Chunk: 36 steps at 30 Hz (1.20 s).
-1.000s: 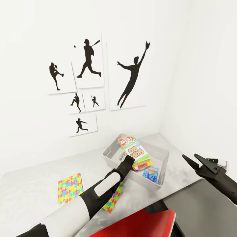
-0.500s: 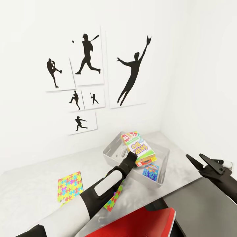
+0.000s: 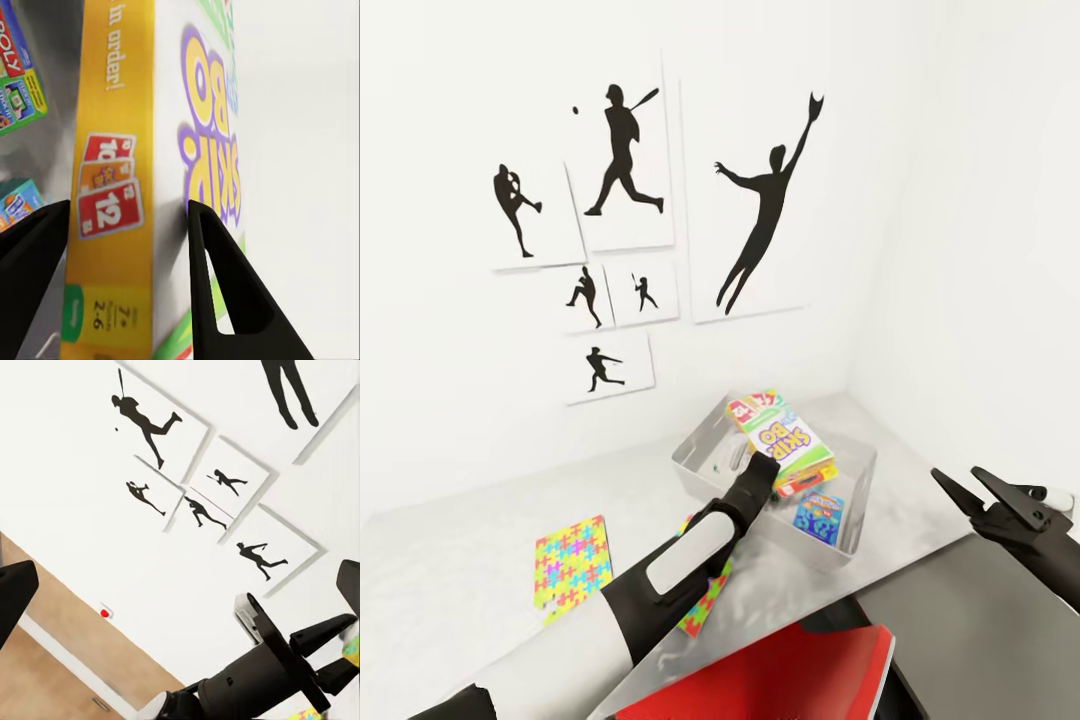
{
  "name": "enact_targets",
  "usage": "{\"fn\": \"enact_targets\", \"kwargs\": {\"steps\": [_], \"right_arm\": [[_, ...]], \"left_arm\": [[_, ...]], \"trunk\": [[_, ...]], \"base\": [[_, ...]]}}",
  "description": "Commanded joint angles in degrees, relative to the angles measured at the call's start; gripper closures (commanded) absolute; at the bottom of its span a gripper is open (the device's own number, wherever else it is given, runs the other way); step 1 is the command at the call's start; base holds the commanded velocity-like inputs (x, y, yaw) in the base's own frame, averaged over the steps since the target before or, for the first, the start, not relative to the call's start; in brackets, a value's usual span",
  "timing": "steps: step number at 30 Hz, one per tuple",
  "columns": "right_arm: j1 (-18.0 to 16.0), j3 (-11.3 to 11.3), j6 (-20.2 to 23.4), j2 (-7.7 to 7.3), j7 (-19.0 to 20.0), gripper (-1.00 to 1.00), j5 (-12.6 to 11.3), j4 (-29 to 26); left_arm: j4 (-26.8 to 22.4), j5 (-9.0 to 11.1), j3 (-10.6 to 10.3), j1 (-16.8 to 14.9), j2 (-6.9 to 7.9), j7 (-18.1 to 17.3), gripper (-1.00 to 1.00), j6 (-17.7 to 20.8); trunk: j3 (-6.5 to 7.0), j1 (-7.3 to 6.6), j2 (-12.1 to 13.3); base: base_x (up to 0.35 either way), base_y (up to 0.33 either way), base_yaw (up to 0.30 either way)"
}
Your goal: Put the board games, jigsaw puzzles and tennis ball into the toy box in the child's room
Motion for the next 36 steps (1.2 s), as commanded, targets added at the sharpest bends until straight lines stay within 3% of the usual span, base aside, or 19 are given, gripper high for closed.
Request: {"fn": "enact_targets", "kwargs": {"steps": [1, 10, 18, 29, 36], "right_arm": [[-0.1, -0.1, 0.3, -0.02, 0.2, -1.00, 0.0, 0.0], [-0.1, -0.1, 0.3, -0.03, 0.2, -1.00, 0.0, 0.0], [-0.1, -0.1, 0.3, -0.09, 0.2, -1.00, 0.0, 0.0], [-0.1, -0.2, 0.3, -0.11, 0.2, -1.00, 0.0, 0.0], [-0.1, -0.2, 0.3, -0.11, 0.2, -1.00, 0.0, 0.0]], "left_arm": [[-0.8, 0.5, -0.1, -0.1, 0.00, 0.3, 1.00, -0.7], [-2.2, 0.6, 0.1, -0.2, 0.00, 0.6, 1.00, -2.0], [-2.2, 2.7, 0.1, -0.3, 0.00, 4.1, 1.00, -3.1], [-2.3, 2.9, 0.1, -0.3, 0.00, 4.6, 1.00, -5.1], [-2.6, 2.8, 0.1, -2.0, 0.00, 4.6, 1.00, -5.1]], "trunk": [[-0.22, 0.03, -0.1], [-1.05, 0.03, -0.1], [-1.78, 0.03, -0.1], [-2.79, 0.03, -0.1], [-3.44, 0.03, -0.1]], "base": [[0.000, 0.000, 0.000], [0.000, 0.000, 0.000], [0.000, 0.000, 0.000], [0.000, 0.000, 0.000], [0.000, 0.000, 0.000]]}}
